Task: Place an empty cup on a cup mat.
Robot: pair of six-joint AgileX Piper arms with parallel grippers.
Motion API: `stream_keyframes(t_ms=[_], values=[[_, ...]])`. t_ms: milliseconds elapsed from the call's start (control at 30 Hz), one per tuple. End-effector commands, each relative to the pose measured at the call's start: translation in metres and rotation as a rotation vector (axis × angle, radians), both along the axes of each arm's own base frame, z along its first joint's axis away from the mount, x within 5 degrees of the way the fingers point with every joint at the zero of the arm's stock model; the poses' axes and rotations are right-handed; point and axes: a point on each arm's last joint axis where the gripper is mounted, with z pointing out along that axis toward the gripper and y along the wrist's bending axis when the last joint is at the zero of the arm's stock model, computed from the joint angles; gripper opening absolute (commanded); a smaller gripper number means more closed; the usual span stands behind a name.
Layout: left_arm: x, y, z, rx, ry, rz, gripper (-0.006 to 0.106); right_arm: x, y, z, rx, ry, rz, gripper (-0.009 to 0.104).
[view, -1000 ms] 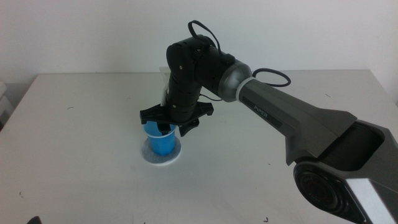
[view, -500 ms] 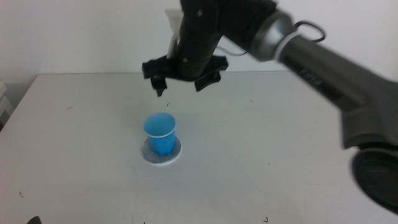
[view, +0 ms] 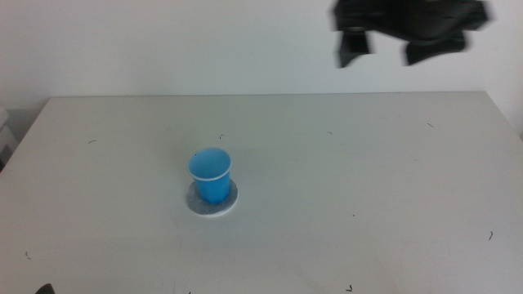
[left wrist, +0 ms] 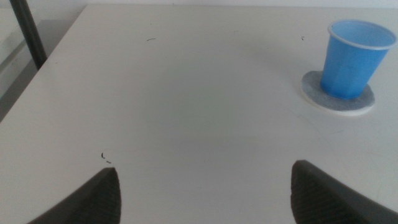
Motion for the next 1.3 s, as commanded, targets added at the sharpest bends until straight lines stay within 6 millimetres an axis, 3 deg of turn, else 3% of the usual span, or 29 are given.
stream_keyframes(t_ms=[0,300,500,733,900,1267], values=[[0.001,0.0,0.008,-0.016,-0.084,0.0,0.105,-0.028,-0.037,0.028,0.046,-0.109,-0.068,0.078],[0.001,0.0,0.008,-0.016,-0.084,0.0,0.105,-0.095,-0.124,0.017,0.08,-0.188,-0.297,0.078],[0.001,0.0,0.008,-0.016,-0.084,0.0,0.105,-0.146,-0.157,0.001,0.095,-0.292,-0.399,0.078],[0.001,0.0,0.008,-0.016,-0.084,0.0,0.105,-0.185,-0.161,-0.024,0.049,-0.556,-0.236,0.078],[0.001,0.0,0.008,-0.016,-0.084,0.0,0.105,-0.2,-0.16,-0.061,-0.084,-0.707,-0.081,0.078],[0.001,0.0,0.008,-0.016,-0.084,0.0,0.105,-0.222,-0.162,-0.132,-0.074,-0.965,-0.079,0.079]])
